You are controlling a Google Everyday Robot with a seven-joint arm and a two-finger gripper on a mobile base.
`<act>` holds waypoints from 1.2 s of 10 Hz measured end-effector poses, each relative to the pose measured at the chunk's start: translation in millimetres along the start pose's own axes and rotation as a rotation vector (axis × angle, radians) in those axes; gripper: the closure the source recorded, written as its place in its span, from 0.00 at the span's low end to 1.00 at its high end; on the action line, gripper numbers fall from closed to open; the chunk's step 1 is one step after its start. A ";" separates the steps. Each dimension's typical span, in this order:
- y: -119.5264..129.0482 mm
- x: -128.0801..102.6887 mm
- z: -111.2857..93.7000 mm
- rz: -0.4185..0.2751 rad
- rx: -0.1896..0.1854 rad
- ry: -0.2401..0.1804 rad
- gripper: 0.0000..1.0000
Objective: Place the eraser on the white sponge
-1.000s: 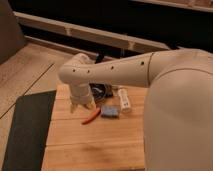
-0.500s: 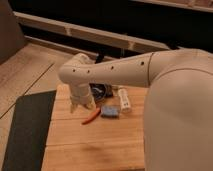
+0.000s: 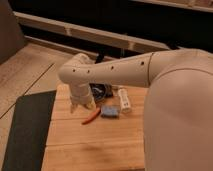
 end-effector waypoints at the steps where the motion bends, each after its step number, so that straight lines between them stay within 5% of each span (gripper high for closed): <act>1: 0.0 0.0 0.0 0.000 0.000 0.000 0.35; 6: -4.6 -9.6 -5.7 0.001 0.006 -0.027 0.35; 7: -16.5 -25.1 -13.4 -0.002 0.017 -0.065 0.35; 10: -63.8 -93.6 -68.3 -0.058 0.047 -0.270 0.35; 12: -83.2 -117.2 -106.7 -0.111 0.054 -0.380 0.35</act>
